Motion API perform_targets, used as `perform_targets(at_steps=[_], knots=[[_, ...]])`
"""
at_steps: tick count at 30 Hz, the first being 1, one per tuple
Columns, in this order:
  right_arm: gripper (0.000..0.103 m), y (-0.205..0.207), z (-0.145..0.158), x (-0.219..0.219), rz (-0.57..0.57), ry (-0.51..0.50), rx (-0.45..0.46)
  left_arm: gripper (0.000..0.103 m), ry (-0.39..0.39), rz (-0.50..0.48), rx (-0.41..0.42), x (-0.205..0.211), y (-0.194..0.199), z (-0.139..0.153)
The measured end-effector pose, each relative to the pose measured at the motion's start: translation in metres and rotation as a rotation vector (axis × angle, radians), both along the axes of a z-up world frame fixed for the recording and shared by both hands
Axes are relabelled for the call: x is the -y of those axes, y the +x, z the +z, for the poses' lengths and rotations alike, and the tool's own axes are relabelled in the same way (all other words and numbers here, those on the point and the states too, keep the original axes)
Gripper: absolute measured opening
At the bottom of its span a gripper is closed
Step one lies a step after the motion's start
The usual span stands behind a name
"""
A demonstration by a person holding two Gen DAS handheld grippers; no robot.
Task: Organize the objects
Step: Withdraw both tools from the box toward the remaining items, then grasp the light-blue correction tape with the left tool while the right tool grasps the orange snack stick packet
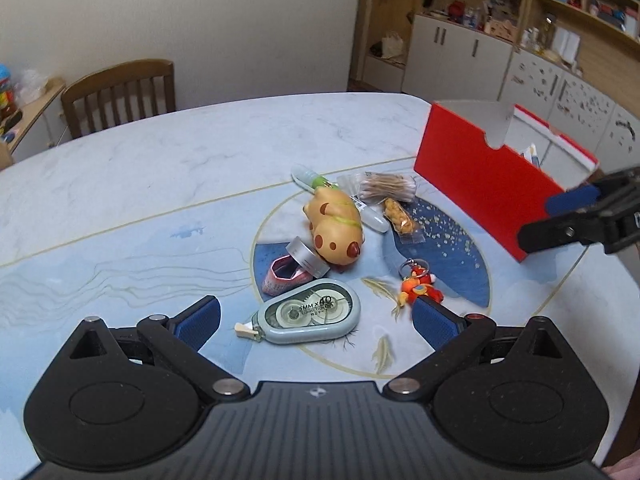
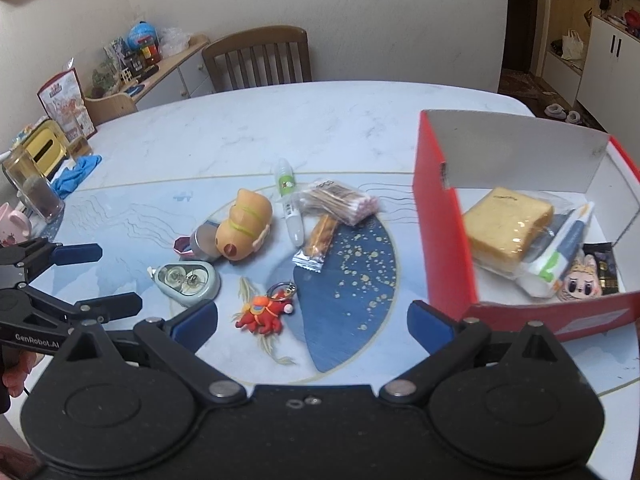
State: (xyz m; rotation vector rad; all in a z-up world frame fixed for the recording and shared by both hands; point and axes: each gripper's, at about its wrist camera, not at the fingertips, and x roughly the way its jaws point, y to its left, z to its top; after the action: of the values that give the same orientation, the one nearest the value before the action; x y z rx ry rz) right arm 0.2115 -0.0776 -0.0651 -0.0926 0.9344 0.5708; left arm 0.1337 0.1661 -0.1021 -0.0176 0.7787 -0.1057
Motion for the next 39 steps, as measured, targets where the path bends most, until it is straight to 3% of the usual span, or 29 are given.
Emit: perform_targets(at_steps=[11,34,39], knots=[[0.101,0.025,-0.021,-0.039,0.014,-0.051,-0.013,0.103,0.106,-0.112,-0.036,0.008,0.024,-0.033],[0.088,0.084,-0.07,-0.073,-0.021,-0.185,-0.038,0.101,0.105,-0.075,-0.064,0.004,0.054,-0.06],[0.085,0.089,-0.075,-0.08,-0.013,-0.208,-0.032,0.091,0.096,-0.087,-0.072,0.005,0.053,-0.061]])
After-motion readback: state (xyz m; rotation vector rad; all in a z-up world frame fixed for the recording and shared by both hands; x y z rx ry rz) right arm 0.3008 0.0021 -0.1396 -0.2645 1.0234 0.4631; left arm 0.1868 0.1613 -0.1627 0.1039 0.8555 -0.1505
